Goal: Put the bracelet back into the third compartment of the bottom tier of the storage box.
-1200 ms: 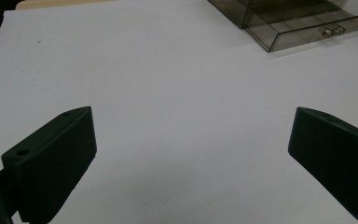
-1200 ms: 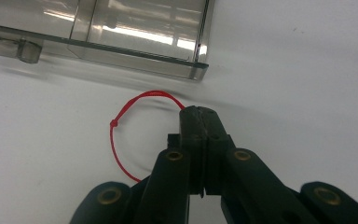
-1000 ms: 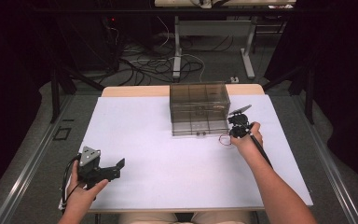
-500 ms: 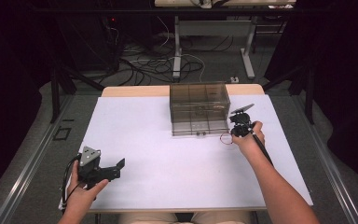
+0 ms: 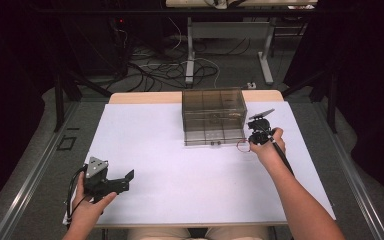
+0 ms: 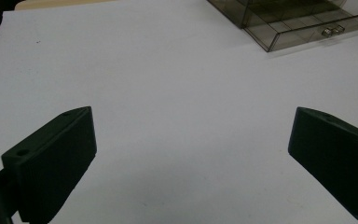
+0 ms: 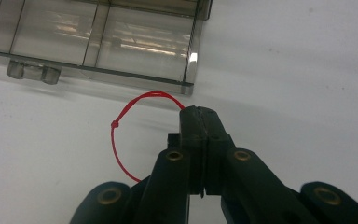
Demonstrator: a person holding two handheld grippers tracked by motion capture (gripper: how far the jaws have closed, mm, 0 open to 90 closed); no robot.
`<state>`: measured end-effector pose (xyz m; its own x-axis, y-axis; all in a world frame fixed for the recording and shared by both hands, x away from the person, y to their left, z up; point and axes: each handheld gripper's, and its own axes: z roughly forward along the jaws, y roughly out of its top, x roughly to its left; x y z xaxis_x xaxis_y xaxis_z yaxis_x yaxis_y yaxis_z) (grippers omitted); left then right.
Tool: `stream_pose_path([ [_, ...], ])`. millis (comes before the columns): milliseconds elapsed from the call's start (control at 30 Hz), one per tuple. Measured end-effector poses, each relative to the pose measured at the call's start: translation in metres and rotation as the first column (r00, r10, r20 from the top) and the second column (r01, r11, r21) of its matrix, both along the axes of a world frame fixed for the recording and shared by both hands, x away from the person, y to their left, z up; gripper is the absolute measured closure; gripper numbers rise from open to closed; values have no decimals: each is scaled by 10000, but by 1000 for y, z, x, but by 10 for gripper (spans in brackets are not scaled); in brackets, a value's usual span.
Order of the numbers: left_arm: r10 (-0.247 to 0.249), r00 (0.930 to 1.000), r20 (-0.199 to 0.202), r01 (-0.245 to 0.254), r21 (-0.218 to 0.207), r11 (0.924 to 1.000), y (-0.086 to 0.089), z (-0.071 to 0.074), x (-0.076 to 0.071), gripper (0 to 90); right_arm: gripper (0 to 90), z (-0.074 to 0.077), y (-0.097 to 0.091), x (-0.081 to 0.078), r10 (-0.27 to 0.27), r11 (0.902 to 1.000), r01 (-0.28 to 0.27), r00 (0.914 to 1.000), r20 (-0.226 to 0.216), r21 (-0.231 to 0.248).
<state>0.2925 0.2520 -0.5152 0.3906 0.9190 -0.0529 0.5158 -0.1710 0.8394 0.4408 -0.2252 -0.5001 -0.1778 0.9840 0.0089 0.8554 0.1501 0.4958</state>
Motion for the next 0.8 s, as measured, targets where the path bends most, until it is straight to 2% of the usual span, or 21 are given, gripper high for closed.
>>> stream_pose_path([
  [233,-3,10000,2,3,-9,10000,0,0,0,7,900,6,3,3,88,9999,-87,9999,137,-66],
  [600,-3,10000,1,3,-18,10000,0,0,0,8,900,7,4,6,-65,10000,63,9994,351,73],
  [733,5,10000,-17,-5,-73,10000,0,0,0,8,900,7,6,6,-37,9998,25,9981,620,185],
  [800,3,10000,-16,-3,-76,10000,-1,0,0,8,900,7,6,7,-12,10000,9,9984,567,60],
])
